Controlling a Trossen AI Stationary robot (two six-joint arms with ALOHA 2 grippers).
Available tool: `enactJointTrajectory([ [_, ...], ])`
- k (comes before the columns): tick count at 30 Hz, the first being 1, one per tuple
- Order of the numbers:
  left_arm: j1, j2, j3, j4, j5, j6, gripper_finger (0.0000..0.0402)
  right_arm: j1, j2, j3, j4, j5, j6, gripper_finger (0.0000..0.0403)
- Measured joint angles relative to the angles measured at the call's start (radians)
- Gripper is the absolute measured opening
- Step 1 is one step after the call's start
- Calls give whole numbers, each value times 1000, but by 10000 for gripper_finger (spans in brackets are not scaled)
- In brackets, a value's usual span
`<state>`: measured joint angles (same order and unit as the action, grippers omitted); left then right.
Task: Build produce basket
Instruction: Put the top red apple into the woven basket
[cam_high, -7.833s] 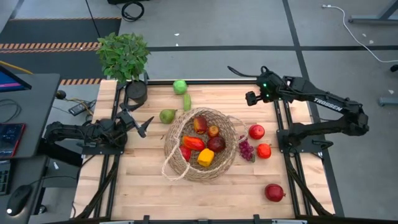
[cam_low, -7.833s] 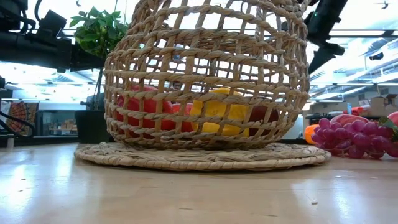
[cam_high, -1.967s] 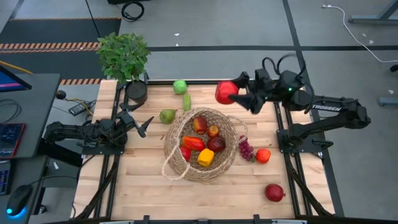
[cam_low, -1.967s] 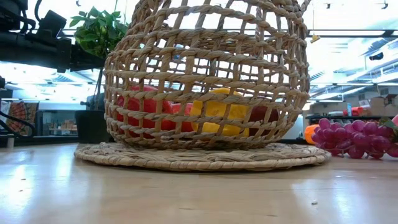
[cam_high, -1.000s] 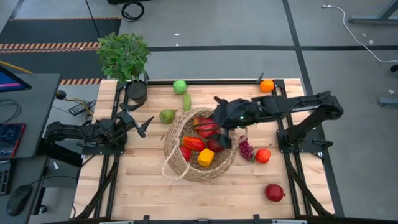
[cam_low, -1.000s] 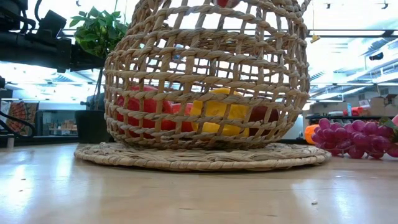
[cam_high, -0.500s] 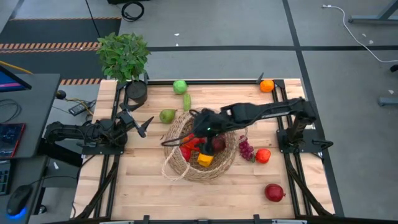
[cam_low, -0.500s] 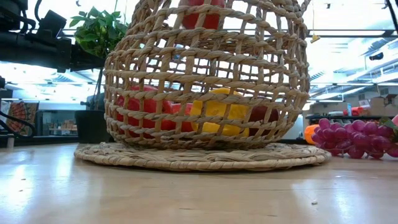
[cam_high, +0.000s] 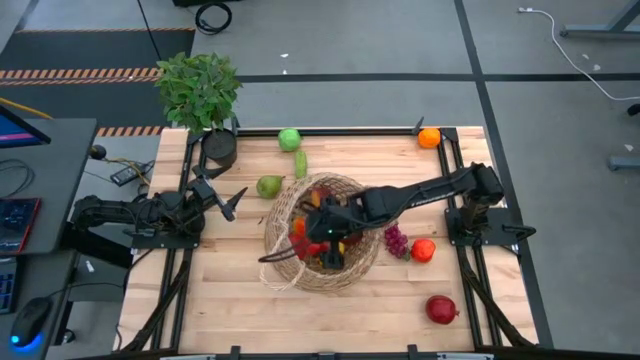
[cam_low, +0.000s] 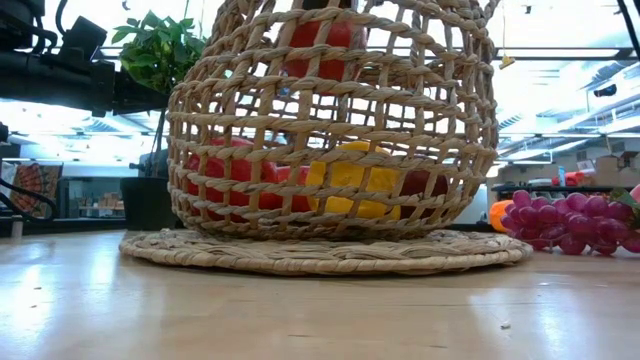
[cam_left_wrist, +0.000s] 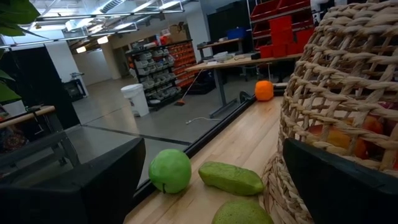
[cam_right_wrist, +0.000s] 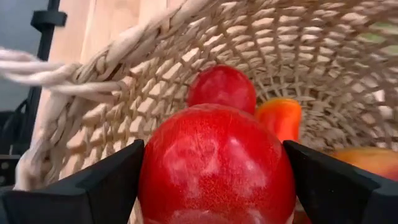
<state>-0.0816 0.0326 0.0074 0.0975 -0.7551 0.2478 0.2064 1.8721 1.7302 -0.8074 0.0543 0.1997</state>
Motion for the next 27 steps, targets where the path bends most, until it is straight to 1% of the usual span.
enactJointTrajectory([
  [5, 0, 0, 0, 1, 0, 0, 388, 7, 0, -75, 117, -24, 67, 373],
  [11, 0, 0, 0, 0, 0, 0, 388, 8, 5, -89, 133, -56, 87, 373],
  [16, 0, 0, 0, 0, 0, 0, 388, 8, 8, -89, 144, -56, 89, 373],
  [19, 0, 0, 0, 0, 0, 0, 388, 8, 8, -91, 144, -38, 82, 373],
  [27, 0, 0, 0, 0, 0, 0, 388, 7, 8, -196, 247, -30, 86, 373],
])
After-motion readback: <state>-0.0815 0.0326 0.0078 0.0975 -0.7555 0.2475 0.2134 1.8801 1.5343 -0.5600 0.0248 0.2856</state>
